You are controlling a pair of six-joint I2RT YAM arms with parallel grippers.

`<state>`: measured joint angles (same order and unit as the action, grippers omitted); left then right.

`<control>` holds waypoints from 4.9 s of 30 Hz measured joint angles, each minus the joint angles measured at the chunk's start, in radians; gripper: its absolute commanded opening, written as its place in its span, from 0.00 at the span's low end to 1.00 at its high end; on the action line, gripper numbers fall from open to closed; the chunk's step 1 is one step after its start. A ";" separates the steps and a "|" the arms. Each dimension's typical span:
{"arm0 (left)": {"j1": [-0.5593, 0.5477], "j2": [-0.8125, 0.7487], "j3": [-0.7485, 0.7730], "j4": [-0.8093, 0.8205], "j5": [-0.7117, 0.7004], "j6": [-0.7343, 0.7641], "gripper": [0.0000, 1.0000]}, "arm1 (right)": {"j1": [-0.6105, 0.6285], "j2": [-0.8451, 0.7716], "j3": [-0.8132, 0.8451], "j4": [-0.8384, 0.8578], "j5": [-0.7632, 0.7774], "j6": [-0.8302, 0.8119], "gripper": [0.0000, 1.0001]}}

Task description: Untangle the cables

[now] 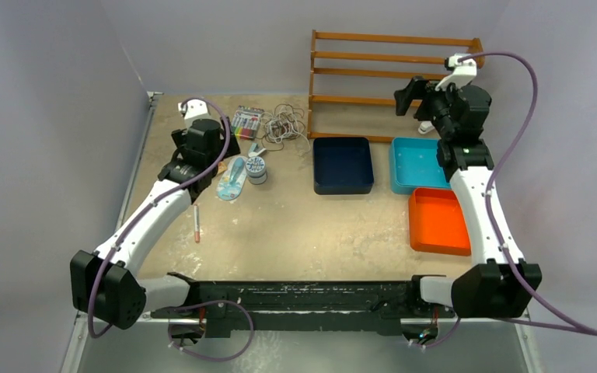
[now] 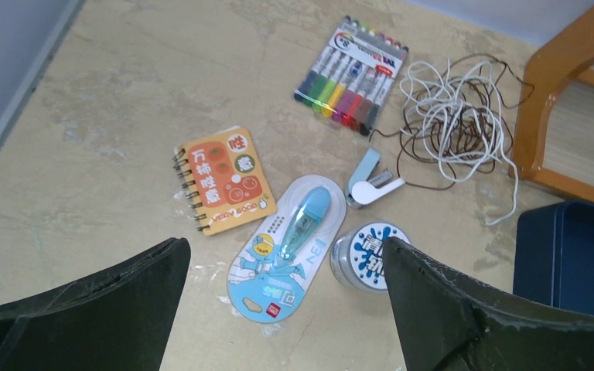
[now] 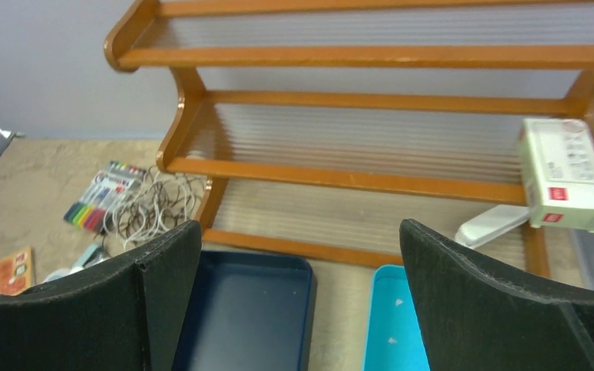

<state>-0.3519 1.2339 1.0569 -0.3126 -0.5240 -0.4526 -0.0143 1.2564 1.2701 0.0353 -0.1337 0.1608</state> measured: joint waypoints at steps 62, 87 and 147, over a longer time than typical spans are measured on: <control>0.031 1.270 1.086 -0.058 0.582 0.154 0.48 | 0.184 0.132 -0.229 0.027 -0.094 -0.001 0.99; 0.031 0.903 0.971 -0.059 0.514 0.119 0.00 | 0.184 0.055 -0.233 0.066 -0.093 0.047 0.99; -0.332 0.008 -0.264 0.118 0.121 -0.089 0.62 | 0.221 -0.145 -0.470 0.286 -0.159 0.038 0.99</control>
<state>-0.6842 1.2423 0.7933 -0.1947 -0.4034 -0.5419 0.2066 1.1110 0.7998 0.3214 -0.2932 0.1989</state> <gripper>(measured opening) 0.620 0.994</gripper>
